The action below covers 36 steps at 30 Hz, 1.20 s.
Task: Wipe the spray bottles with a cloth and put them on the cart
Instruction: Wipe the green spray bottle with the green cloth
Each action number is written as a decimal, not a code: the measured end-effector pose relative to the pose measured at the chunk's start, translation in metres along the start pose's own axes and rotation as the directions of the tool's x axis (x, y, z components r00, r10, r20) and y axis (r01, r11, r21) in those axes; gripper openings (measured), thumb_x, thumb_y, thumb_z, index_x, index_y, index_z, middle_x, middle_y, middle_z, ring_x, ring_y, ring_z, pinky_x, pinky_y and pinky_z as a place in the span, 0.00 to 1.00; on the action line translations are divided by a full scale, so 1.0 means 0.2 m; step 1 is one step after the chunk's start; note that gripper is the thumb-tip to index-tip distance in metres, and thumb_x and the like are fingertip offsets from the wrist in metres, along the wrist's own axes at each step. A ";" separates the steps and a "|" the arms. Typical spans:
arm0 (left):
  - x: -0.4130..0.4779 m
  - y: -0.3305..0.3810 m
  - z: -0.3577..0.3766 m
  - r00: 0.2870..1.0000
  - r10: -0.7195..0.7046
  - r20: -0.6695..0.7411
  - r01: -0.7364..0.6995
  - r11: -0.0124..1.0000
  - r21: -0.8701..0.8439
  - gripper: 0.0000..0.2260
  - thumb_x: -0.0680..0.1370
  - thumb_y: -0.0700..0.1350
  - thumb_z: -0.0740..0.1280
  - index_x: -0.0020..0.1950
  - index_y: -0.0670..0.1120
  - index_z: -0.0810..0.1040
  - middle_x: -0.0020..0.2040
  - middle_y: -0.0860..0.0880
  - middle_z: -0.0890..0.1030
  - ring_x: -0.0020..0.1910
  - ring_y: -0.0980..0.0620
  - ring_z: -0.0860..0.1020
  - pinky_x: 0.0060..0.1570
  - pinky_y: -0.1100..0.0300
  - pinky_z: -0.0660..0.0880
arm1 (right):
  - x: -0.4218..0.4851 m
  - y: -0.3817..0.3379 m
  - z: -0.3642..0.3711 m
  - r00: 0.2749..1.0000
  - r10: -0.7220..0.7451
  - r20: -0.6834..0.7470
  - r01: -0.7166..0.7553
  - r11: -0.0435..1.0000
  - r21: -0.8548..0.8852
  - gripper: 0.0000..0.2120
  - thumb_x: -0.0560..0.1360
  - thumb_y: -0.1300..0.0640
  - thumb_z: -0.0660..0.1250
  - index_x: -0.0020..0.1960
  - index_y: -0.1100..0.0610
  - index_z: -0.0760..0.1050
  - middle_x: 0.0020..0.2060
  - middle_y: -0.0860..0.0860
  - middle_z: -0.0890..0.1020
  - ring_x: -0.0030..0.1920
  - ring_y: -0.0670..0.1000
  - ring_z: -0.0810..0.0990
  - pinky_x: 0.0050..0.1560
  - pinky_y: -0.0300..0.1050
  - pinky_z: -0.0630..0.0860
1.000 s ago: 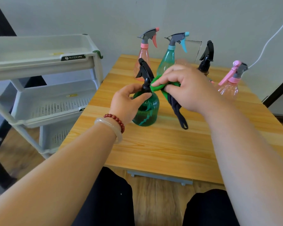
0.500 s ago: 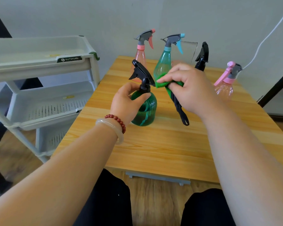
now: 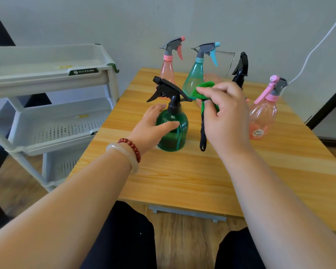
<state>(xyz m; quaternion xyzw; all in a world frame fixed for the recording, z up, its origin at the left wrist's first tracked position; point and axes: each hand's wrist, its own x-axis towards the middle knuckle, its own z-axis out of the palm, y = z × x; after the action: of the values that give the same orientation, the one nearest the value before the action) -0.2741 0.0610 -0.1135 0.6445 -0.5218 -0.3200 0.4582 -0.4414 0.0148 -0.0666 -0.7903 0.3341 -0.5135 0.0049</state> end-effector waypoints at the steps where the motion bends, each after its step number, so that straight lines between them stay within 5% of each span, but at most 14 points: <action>1: -0.01 -0.01 0.00 1.000 -0.012 0.019 0.013 0.999 -0.043 0.28 0.78 0.52 0.70 0.76 0.55 0.64 0.68 0.56 0.73 0.66 0.53 0.73 0.68 0.51 0.70 | -0.01 -0.01 0.01 0.999 -0.035 -0.026 0.035 0.999 0.004 0.14 0.75 0.68 0.63 0.57 0.60 0.83 0.47 0.56 0.78 0.48 0.56 0.78 0.50 0.40 0.73; 4: -0.03 -0.03 0.03 0.998 0.041 -0.054 -0.043 0.998 -0.046 0.22 0.76 0.50 0.72 0.66 0.59 0.67 0.57 0.63 0.75 0.58 0.58 0.76 0.58 0.60 0.75 | 0.01 -0.08 0.04 0.981 -0.191 -0.045 0.191 0.981 0.002 0.14 0.76 0.66 0.64 0.57 0.61 0.83 0.45 0.58 0.79 0.46 0.54 0.77 0.50 0.38 0.70; 8: -0.02 -0.03 0.06 0.989 0.101 -0.111 -0.103 0.995 -0.013 0.27 0.74 0.50 0.75 0.69 0.55 0.68 0.63 0.56 0.73 0.61 0.61 0.71 0.52 0.72 0.69 | 0.08 -0.07 0.14 0.934 -0.357 0.007 0.355 0.926 -0.126 0.13 0.76 0.64 0.63 0.56 0.61 0.83 0.45 0.59 0.80 0.45 0.59 0.78 0.47 0.43 0.69; 12: 0.01 -0.04 0.05 0.990 0.114 -0.084 -0.114 0.993 0.002 0.25 0.73 0.49 0.76 0.64 0.55 0.67 0.61 0.56 0.73 0.61 0.60 0.71 0.61 0.64 0.71 | 0.02 0.08 0.17 0.891 -0.449 0.065 0.452 0.866 -0.216 0.12 0.77 0.66 0.66 0.58 0.60 0.83 0.46 0.59 0.80 0.43 0.61 0.78 0.44 0.50 0.76; 16: 0.02 -0.05 0.06 0.988 0.119 -0.097 -0.121 0.993 -0.011 0.25 0.72 0.49 0.77 0.63 0.55 0.67 0.61 0.54 0.74 0.62 0.56 0.73 0.62 0.58 0.74 | -0.03 0.14 0.14 0.880 -0.465 0.099 0.476 0.856 -0.201 0.12 0.77 0.66 0.65 0.57 0.60 0.83 0.45 0.60 0.80 0.43 0.62 0.78 0.44 0.54 0.78; 22: 0.02 -0.05 0.07 0.982 0.142 -0.128 -0.142 0.990 0.004 0.25 0.72 0.49 0.76 0.63 0.54 0.67 0.62 0.53 0.74 0.61 0.57 0.73 0.57 0.67 0.71 | 0.04 0.04 0.19 0.860 -0.506 0.070 0.508 0.832 -0.224 0.12 0.77 0.64 0.65 0.57 0.60 0.83 0.46 0.57 0.81 0.45 0.56 0.75 0.43 0.48 0.74; 26: 0.04 -0.06 0.07 0.983 0.134 -0.128 -0.135 0.991 0.001 0.26 0.72 0.49 0.77 0.64 0.54 0.67 0.63 0.52 0.75 0.61 0.55 0.74 0.59 0.61 0.74 | 0.00 0.15 0.18 0.851 -0.516 0.101 0.525 0.824 -0.214 0.11 0.76 0.65 0.68 0.56 0.59 0.84 0.46 0.56 0.81 0.45 0.55 0.71 0.42 0.51 0.76; 30: 0.03 -0.07 0.07 0.983 0.137 -0.121 -0.140 0.990 -0.018 0.25 0.72 0.49 0.77 0.63 0.55 0.67 0.63 0.53 0.74 0.61 0.58 0.73 0.53 0.74 0.70 | -0.02 0.16 0.13 0.858 -0.493 0.146 0.513 0.842 -0.168 0.13 0.75 0.67 0.67 0.57 0.58 0.84 0.46 0.56 0.81 0.45 0.57 0.73 0.41 0.51 0.77; 36: 0.03 -0.07 0.07 0.981 0.139 -0.137 -0.143 0.990 -0.020 0.25 0.72 0.49 0.77 0.63 0.55 0.67 0.60 0.56 0.74 0.60 0.58 0.73 0.54 0.70 0.70 | 0.04 0.10 0.16 0.870 -0.485 0.088 0.493 0.854 -0.165 0.13 0.74 0.68 0.68 0.57 0.60 0.83 0.45 0.57 0.81 0.43 0.59 0.77 0.43 0.50 0.76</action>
<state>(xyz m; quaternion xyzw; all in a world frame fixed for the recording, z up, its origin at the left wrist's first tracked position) -0.2804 0.0518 -0.1314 0.6192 -0.5290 -0.2502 0.5236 -0.4237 -0.0164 -0.0817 -0.8571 0.1679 -0.4481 -0.1906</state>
